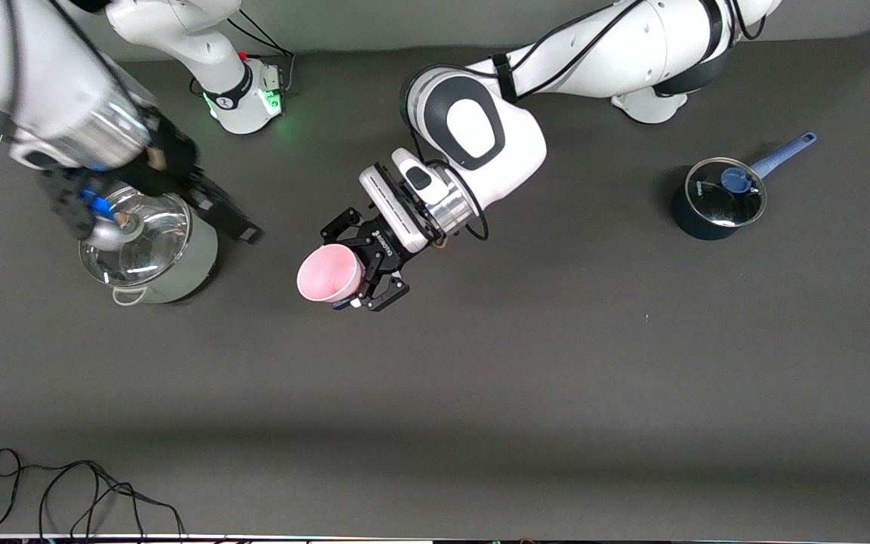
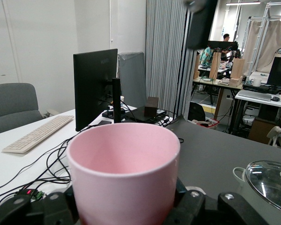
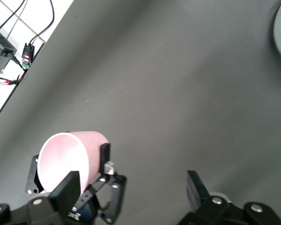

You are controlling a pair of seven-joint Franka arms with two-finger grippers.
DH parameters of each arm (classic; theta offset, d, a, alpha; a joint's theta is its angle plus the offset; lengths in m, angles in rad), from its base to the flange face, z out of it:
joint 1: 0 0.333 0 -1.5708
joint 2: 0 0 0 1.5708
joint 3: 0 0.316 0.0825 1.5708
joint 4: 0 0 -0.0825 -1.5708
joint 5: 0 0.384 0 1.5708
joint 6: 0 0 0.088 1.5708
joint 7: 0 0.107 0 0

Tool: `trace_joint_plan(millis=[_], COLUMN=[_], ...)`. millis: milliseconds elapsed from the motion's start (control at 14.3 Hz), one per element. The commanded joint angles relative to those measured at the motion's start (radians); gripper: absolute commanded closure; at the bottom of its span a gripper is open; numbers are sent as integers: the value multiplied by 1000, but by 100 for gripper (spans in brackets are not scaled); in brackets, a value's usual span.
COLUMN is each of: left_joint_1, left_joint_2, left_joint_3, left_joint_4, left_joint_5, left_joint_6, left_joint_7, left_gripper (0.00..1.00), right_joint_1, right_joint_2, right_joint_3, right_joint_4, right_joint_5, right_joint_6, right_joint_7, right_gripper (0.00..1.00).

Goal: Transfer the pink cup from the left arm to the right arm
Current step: 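Reach the right gripper to the pink cup held by the left gripper, then close the right gripper on the cup rim while the left gripper holds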

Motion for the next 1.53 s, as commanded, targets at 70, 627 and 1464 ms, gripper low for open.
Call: trace_joint_plan(millis=[70, 627, 1464], left_joint_1=[-25, -25, -25], left_joint_2=[-9, -9, -7], left_joint_3=[16, 17, 28], left_joint_4=[31, 31, 30], left_joint_5=[-15, -15, -15], left_joint_6=[27, 27, 27], left_joint_7=[12, 10, 7], left_gripper=[100, 100, 100], right_joint_1=[53, 64, 66], right_joint_2=[113, 148, 148], right_joint_3=[-11, -11, -10], right_joint_4=[123, 115, 125], right_joint_5=[6, 6, 6], right_joint_6=[-8, -2, 6], right_joint_7=[86, 86, 86], right_gripper=[0, 2, 100])
